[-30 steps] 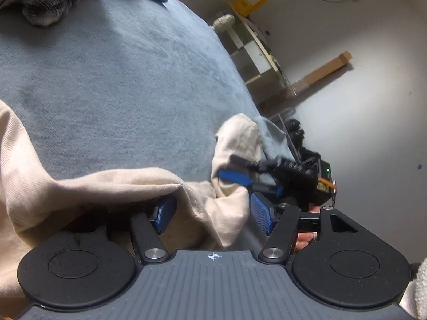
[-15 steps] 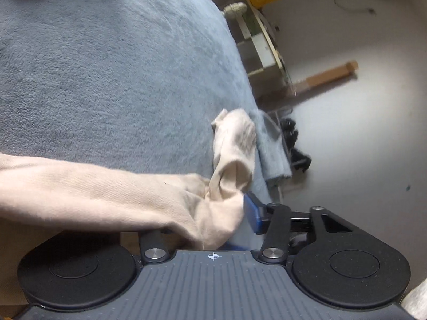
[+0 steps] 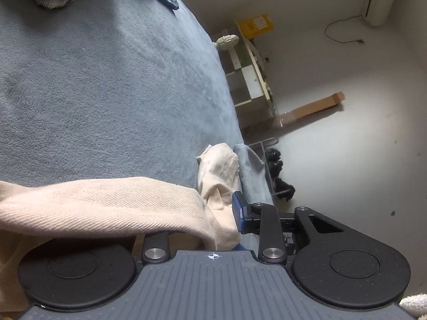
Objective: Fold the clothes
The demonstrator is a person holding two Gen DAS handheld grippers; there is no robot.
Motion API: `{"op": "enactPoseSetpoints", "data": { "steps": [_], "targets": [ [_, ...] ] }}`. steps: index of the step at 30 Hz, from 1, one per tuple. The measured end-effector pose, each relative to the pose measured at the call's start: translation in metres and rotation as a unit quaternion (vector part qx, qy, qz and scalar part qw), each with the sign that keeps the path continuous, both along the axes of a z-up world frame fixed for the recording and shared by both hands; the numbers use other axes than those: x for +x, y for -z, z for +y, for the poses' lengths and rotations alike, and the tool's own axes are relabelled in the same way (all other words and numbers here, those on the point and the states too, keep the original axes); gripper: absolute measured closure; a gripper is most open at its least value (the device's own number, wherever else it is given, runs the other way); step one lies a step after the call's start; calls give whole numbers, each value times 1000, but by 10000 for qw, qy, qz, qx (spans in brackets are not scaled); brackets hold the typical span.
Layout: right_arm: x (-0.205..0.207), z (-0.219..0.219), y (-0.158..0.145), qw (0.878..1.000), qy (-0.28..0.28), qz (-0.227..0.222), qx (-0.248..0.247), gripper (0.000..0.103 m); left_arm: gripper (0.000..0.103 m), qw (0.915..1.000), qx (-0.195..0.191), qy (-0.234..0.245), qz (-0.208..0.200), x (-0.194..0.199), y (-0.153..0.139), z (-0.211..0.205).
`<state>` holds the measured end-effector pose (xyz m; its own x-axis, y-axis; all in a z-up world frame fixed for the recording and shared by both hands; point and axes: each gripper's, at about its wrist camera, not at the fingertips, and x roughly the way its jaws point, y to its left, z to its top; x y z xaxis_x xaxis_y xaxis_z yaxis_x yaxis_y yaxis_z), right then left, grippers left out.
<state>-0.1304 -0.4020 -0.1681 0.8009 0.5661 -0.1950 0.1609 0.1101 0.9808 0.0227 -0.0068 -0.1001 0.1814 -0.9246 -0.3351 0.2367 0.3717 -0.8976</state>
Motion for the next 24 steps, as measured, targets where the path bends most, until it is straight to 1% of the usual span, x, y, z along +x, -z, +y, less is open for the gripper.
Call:
{"op": "enactPoseSetpoints", "data": {
  "steps": [3, 5, 7, 9, 12, 14, 16, 18, 20, 22, 24],
  "targets": [
    [5, -8, 6, 9990, 321, 280, -116, 49, 74, 10000, 8, -38, -22, 1, -1, 3],
    [3, -17, 13, 9967, 662, 468, -16, 49, 74, 10000, 3, -65, -34, 1, -1, 5],
    [0, -26, 17, 9943, 943, 501, 39, 50, 74, 10000, 9, -73, -39, 0, -1, 7],
    [0, -29, 14, 9934, 1061, 429, 25, 56, 74, 9999, 36, -78, -52, 0, 0, 7],
    [1, -32, -3, 9936, 1096, 163, -238, 66, 74, 9999, 25, -96, -14, 1, 3, 7],
    [0, -35, -13, 9914, 1247, -52, -393, 76, 74, 9999, 42, -103, 31, 1, 5, 7],
    [1, -42, -22, 9891, 1388, -241, -428, 77, 74, 9999, 63, -101, 94, 2, 8, 7],
    [3, -52, -29, 9888, 1348, -278, -578, 77, 74, 9998, 80, -165, 103, 3, 9, 9],
    [8, -55, -32, 9915, 1176, -317, -467, 77, 74, 9997, 50, -228, 122, 4, 10, 12],
    [9, -49, -32, 9955, 815, -352, -329, 75, 74, 9996, 12, -266, 111, 5, 9, 13],
    [11, -32, -25, 9994, 204, -255, -148, 70, 74, 9996, -29, -281, 97, 5, 7, 13]
  ]
}}
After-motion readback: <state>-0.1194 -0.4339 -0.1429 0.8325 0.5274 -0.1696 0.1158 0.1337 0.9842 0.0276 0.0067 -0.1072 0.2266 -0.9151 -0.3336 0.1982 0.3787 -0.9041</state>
